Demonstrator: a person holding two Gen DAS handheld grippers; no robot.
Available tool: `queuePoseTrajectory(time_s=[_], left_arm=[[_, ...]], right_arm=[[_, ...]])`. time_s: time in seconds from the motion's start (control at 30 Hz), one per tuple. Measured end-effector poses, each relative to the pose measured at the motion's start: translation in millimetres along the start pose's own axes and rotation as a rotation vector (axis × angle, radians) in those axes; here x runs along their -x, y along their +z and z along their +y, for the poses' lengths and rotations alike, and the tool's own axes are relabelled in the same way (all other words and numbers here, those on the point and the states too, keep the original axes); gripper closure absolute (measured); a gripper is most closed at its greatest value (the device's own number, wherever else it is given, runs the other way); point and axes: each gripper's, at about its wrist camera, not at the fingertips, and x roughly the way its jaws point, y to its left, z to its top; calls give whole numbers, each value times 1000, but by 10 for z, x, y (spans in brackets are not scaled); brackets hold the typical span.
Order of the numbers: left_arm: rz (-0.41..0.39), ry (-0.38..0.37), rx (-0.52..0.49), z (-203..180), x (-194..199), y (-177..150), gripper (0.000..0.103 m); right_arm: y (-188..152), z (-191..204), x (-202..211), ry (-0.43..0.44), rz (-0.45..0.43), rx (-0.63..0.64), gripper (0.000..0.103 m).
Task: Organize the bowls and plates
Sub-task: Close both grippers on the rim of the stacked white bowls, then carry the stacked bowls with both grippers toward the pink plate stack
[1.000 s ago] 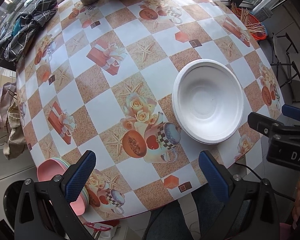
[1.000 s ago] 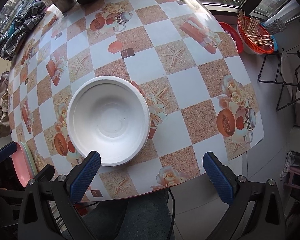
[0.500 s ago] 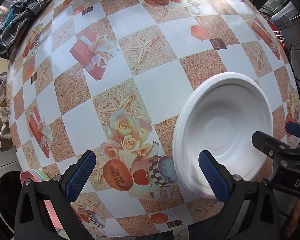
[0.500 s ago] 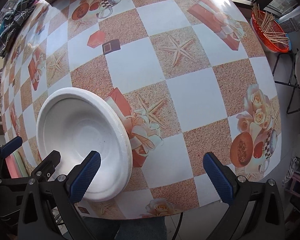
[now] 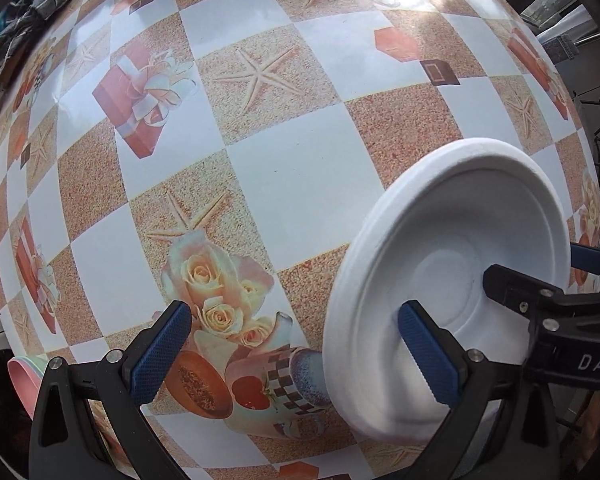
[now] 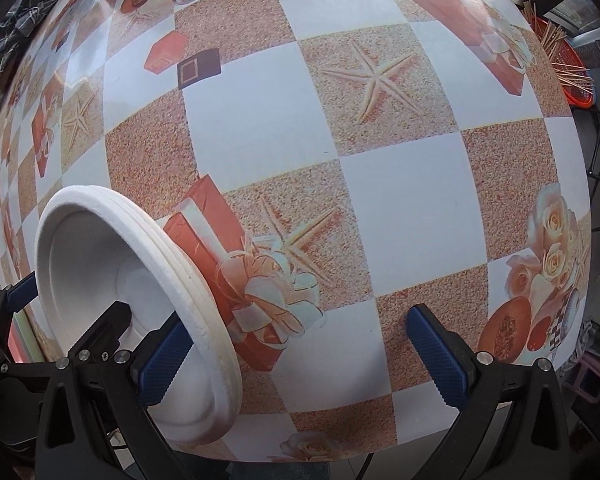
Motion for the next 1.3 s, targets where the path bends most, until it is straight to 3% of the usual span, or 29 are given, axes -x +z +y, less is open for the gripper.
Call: queuePoseTrajectory(time_s=[0.07,0.17,0.23,0.3,0.37,0.4,0.47,0.53,0.63,0.73,1.1,1.3], left_arm=[[15,-43,35,82,-27,19,0],[49,-38,15,73,-35,77,1],[30,-42,3,57,3,94,6],[4,-46,-21,-1,67,71,18],[-23,-57,-38,-58,129,65,32],[-32,-67,-42,-98,152,64,42],[-27,-83,-47,-131,173,113,51],[-8,-105,-75,-177,192,162,67],[7,-91,-90,-171,201,154,68],[13,-88,-63,-65,205,-65,67],[19,-32,89,810,219,-811,66],[13,-21,170,1172,254,-1075,66]], right_arm=[[114,-15,7,3,18,-11,0],[177,-5,16,4,9,-14,0],[216,48,49,6,0,-17,5],[198,97,119,16,-26,0,16],[179,151,194,49,-40,8,42],[175,171,220,70,-36,10,47],[187,202,229,113,-17,6,68],[199,240,211,176,13,-16,80],[166,343,195,157,33,-17,79],[77,558,179,144,57,35,79],[-228,1778,54,117,126,260,76],[-372,2216,15,121,155,322,76]])
